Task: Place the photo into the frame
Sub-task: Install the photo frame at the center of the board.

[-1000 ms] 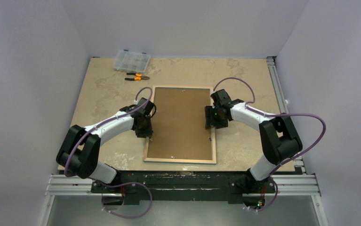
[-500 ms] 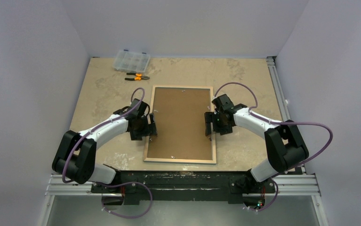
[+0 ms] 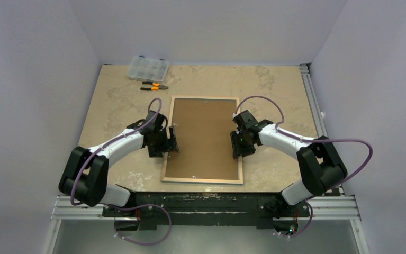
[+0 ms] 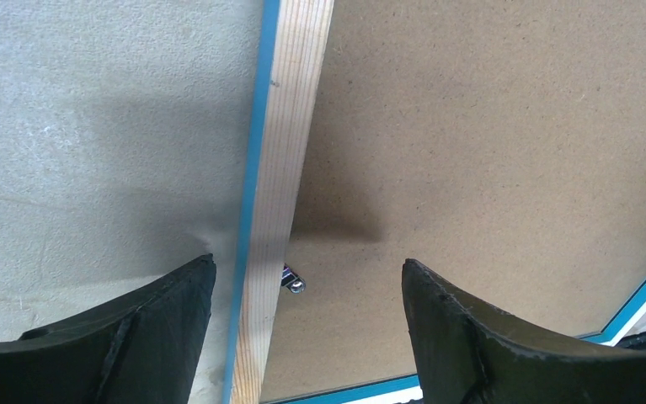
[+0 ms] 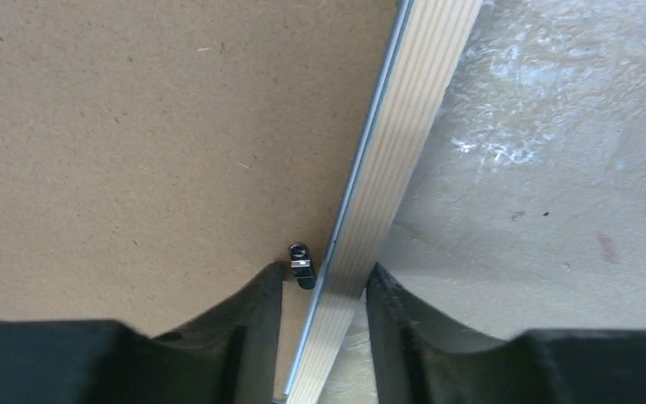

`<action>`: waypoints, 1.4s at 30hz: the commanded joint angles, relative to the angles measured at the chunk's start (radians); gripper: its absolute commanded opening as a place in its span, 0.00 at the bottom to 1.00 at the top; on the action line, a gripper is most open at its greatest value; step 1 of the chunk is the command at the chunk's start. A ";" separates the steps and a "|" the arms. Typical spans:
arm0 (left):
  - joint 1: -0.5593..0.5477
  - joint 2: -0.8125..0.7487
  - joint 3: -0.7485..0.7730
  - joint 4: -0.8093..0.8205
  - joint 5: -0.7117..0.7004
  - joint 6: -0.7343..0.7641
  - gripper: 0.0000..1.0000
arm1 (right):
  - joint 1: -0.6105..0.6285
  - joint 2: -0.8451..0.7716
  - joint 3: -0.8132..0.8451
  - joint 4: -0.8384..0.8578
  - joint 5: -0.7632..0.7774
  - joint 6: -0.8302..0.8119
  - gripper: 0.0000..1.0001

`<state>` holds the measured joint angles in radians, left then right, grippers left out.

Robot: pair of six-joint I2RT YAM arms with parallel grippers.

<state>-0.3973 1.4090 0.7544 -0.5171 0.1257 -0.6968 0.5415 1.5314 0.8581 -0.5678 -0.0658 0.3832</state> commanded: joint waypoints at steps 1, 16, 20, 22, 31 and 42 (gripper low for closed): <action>0.009 0.010 -0.004 0.031 0.019 -0.007 0.78 | 0.011 0.018 -0.020 -0.035 0.062 0.014 0.25; 0.041 -0.005 0.016 0.028 0.045 0.012 0.79 | 0.004 -0.031 -0.005 0.033 -0.055 0.015 0.61; 0.097 0.014 0.057 0.025 0.077 0.033 0.79 | -0.045 -0.014 0.028 0.058 -0.117 0.023 0.84; 0.115 0.040 0.084 0.026 0.081 0.042 0.79 | -0.095 0.025 0.060 0.075 -0.152 0.009 0.86; 0.164 0.227 0.222 0.067 0.074 0.045 0.78 | -0.199 0.271 0.363 0.049 -0.105 -0.024 0.84; 0.164 0.329 0.243 0.118 0.137 0.027 0.75 | -0.198 0.438 0.522 0.005 0.103 -0.016 0.53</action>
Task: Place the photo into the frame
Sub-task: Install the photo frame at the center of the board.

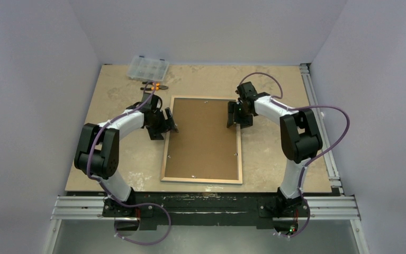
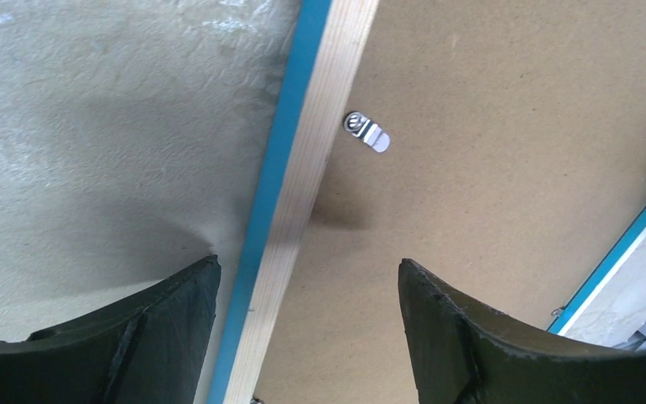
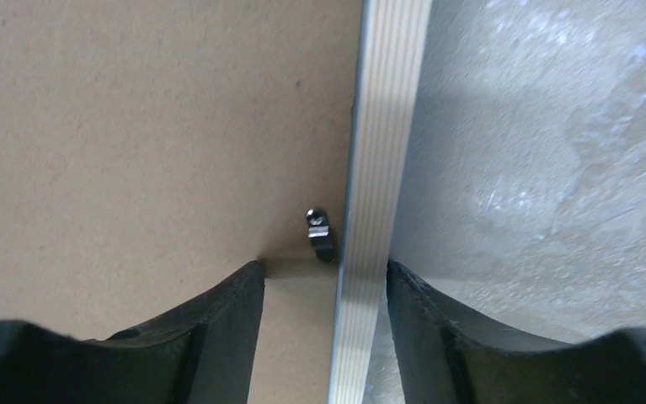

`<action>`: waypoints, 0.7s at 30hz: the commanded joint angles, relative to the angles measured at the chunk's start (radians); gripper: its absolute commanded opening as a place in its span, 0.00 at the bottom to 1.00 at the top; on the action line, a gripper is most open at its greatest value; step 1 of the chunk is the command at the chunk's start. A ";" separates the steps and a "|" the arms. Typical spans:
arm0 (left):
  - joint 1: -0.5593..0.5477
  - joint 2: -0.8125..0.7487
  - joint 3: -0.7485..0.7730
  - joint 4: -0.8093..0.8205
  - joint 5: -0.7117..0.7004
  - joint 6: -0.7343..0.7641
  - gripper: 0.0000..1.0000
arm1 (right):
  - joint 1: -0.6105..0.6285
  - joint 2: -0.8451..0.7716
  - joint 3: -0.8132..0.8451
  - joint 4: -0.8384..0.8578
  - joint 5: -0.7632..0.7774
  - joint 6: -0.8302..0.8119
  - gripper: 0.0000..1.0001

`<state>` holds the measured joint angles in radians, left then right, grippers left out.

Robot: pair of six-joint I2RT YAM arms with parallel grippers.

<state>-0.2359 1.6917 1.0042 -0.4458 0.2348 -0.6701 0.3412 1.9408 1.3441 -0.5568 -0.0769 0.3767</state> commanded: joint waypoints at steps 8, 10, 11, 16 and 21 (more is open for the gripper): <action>0.003 0.042 -0.013 0.050 0.034 0.016 0.74 | 0.002 0.084 0.095 -0.032 0.181 -0.001 0.34; 0.003 0.036 -0.013 0.049 0.037 0.020 0.73 | 0.002 0.093 0.105 -0.038 0.184 -0.001 0.17; 0.003 0.035 -0.014 0.049 0.038 0.021 0.73 | 0.002 0.096 0.109 -0.043 0.186 -0.003 0.10; 0.003 0.031 -0.025 0.053 0.048 0.023 0.73 | 0.002 0.075 0.092 -0.037 0.191 -0.014 0.00; -0.003 0.023 -0.049 0.078 0.088 0.014 0.69 | 0.002 0.046 0.071 -0.030 0.153 -0.017 0.00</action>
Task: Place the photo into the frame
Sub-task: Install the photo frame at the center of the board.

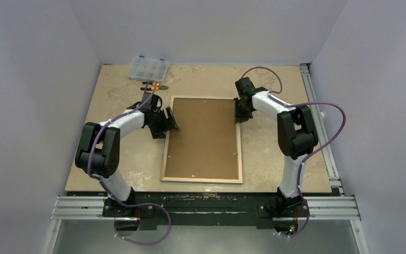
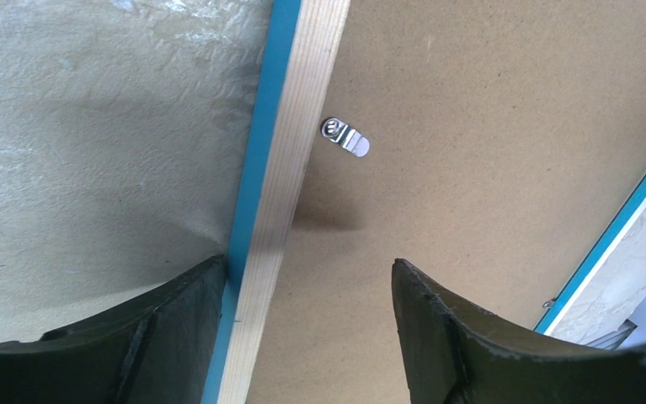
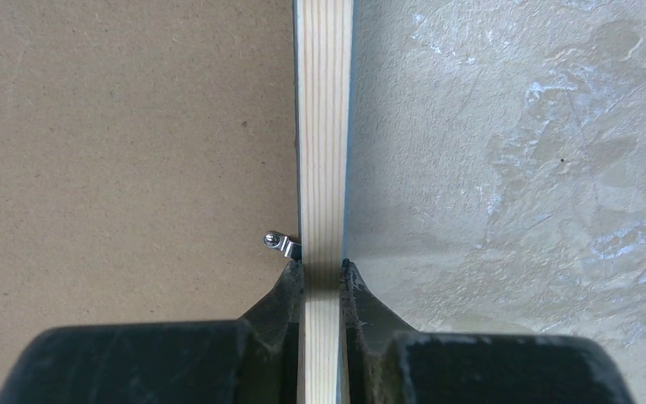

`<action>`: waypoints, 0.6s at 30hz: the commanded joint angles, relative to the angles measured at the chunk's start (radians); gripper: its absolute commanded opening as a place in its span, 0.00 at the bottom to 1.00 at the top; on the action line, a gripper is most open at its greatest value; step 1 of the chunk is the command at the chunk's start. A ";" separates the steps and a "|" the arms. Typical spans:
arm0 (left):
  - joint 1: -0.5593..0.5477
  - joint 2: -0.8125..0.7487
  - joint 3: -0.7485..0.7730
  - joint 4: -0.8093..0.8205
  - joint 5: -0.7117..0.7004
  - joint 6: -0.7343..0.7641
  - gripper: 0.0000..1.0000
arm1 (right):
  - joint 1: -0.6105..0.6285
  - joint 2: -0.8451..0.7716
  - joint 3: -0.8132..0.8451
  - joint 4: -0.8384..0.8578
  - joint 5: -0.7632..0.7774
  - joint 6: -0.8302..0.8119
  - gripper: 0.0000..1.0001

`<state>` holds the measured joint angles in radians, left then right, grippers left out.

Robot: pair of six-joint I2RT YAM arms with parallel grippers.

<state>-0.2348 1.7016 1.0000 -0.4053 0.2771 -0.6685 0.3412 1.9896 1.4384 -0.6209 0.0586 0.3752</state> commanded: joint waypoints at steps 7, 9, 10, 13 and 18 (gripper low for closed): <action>-0.055 -0.042 -0.110 0.086 0.089 -0.062 0.64 | -0.024 -0.102 -0.122 0.111 -0.152 0.006 0.64; -0.083 -0.059 -0.117 0.084 0.082 -0.075 0.64 | -0.043 -0.126 -0.151 0.127 -0.216 0.018 0.70; -0.097 -0.071 -0.120 0.083 0.074 -0.083 0.64 | -0.051 -0.134 -0.160 0.132 -0.237 0.024 0.71; -0.137 -0.090 -0.126 0.084 0.069 -0.106 0.64 | -0.061 -0.157 -0.189 0.133 -0.260 0.032 0.72; -0.150 -0.093 -0.100 0.028 0.003 -0.121 0.71 | -0.068 -0.207 -0.233 0.136 -0.225 0.023 0.84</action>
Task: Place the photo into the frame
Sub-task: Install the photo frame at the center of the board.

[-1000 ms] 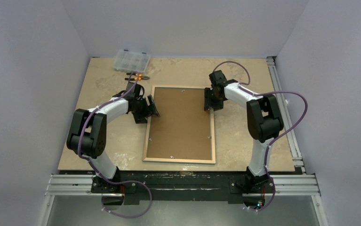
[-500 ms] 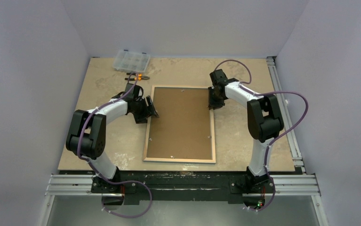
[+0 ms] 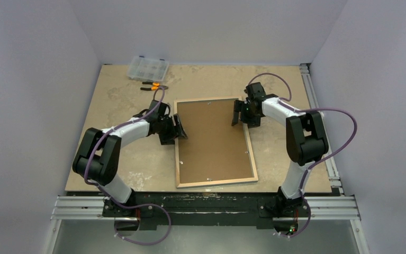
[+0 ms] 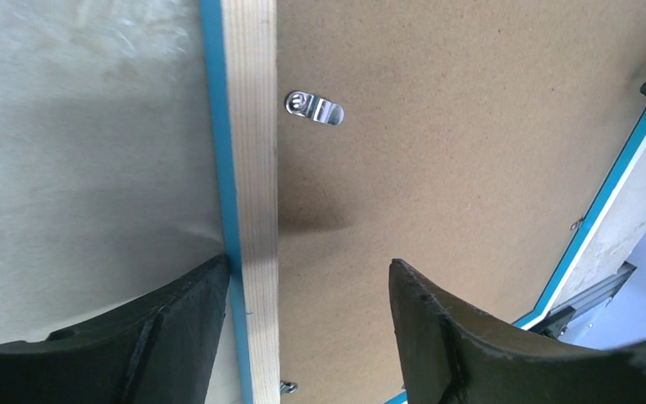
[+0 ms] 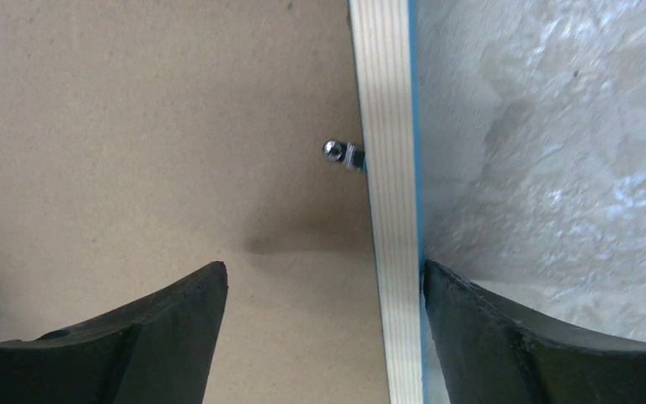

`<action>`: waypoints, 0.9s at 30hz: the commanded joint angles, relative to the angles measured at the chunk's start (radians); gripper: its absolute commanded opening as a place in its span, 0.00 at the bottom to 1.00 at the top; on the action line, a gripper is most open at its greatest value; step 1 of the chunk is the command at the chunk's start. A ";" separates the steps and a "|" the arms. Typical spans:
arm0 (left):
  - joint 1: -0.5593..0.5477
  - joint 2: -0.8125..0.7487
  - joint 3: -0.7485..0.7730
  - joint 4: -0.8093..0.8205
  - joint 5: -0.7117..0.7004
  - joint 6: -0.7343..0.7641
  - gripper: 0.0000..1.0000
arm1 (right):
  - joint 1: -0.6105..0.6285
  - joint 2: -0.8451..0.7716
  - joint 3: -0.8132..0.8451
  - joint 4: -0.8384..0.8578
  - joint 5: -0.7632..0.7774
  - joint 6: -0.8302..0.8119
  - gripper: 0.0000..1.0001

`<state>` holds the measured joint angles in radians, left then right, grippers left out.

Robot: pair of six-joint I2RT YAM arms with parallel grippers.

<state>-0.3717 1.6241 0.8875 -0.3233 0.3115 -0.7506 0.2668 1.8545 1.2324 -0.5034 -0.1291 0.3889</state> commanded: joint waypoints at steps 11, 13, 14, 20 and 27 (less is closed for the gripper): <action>0.011 0.125 0.217 -0.183 -0.215 -0.008 0.75 | -0.003 -0.072 -0.032 0.022 -0.059 -0.002 0.93; 0.011 0.149 0.247 -0.187 -0.227 -0.005 0.74 | -0.003 -0.071 -0.032 0.022 -0.060 -0.005 0.93; 0.011 0.166 0.261 -0.191 -0.236 -0.004 0.73 | -0.003 -0.070 -0.031 0.021 -0.060 -0.005 0.93; 0.009 0.252 0.342 -0.228 -0.261 -0.008 0.68 | -0.003 -0.063 -0.037 0.029 -0.077 -0.010 0.92; -0.023 0.312 0.420 -0.329 -0.378 0.007 0.63 | -0.003 -0.058 -0.036 0.030 -0.089 -0.011 0.91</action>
<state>-0.3740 1.8881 1.2739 -0.5804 0.0586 -0.7666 0.2607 1.7992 1.1961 -0.4995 -0.1757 0.3836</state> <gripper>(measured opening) 0.649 0.920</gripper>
